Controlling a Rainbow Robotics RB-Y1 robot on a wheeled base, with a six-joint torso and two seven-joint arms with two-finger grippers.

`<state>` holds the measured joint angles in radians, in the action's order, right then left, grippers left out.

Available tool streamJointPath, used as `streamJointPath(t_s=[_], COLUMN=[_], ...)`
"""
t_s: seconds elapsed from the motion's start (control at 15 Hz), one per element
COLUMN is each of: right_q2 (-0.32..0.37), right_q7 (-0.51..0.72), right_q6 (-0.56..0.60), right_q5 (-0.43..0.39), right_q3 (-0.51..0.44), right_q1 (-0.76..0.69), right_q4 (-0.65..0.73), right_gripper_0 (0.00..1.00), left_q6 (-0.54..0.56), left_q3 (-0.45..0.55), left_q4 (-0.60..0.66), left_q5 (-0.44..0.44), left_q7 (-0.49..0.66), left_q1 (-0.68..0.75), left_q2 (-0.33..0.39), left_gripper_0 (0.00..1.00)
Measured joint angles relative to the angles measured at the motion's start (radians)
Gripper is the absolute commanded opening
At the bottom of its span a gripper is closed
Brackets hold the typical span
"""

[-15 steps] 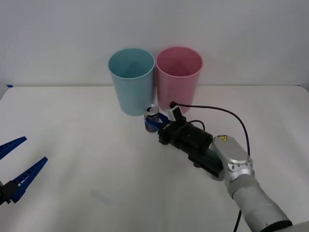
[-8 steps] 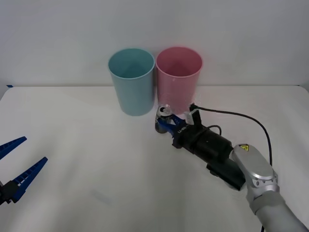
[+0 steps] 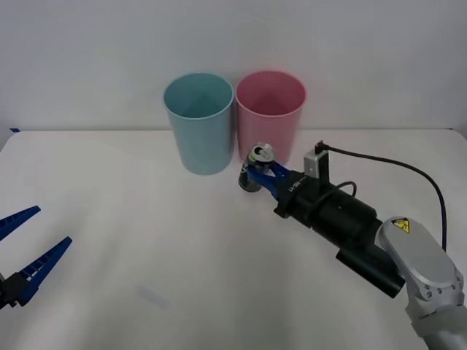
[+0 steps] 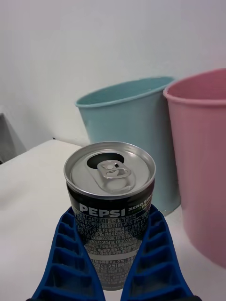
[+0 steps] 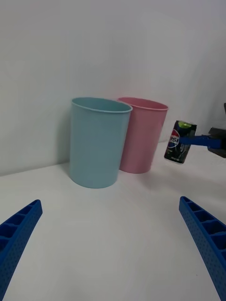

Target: Grasp the object on the table and drop it into the matching bin: aluminum can to the light blue bin, PET bottle to the pink bin.

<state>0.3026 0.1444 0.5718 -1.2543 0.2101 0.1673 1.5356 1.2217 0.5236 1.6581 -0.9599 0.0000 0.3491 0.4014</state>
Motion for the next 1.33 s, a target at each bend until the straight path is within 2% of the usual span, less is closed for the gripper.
streamJointPath(t_s=[0.6,0.87,1.07,1.33], right_q2=[0.079,0.113,0.123,0.125], right_q7=[0.215,0.267,0.381,0.415], right_q6=[-0.050,-0.047,-0.046,-0.043], right_q5=[-0.020,-0.036,-0.124,-0.140], right_q3=[0.023,0.039,0.044,0.081], right_q1=[0.035,0.127,0.215,0.375], right_q4=[0.192,0.193,0.184,0.051], right_gripper_0=[0.00,0.00,0.00,0.00], left_q6=[0.000,0.000,0.000,0.000], left_q3=[0.000,0.000,0.000,0.000], left_q4=[0.000,0.000,0.000,0.000], left_q5=[0.000,0.000,0.000,0.000], left_q7=[0.000,0.000,0.000,0.000], left_q1=[0.000,0.000,0.000,0.000], left_q2=[0.000,0.000,0.000,0.000], left_gripper_0=[1.00,1.00,1.00,1.00])
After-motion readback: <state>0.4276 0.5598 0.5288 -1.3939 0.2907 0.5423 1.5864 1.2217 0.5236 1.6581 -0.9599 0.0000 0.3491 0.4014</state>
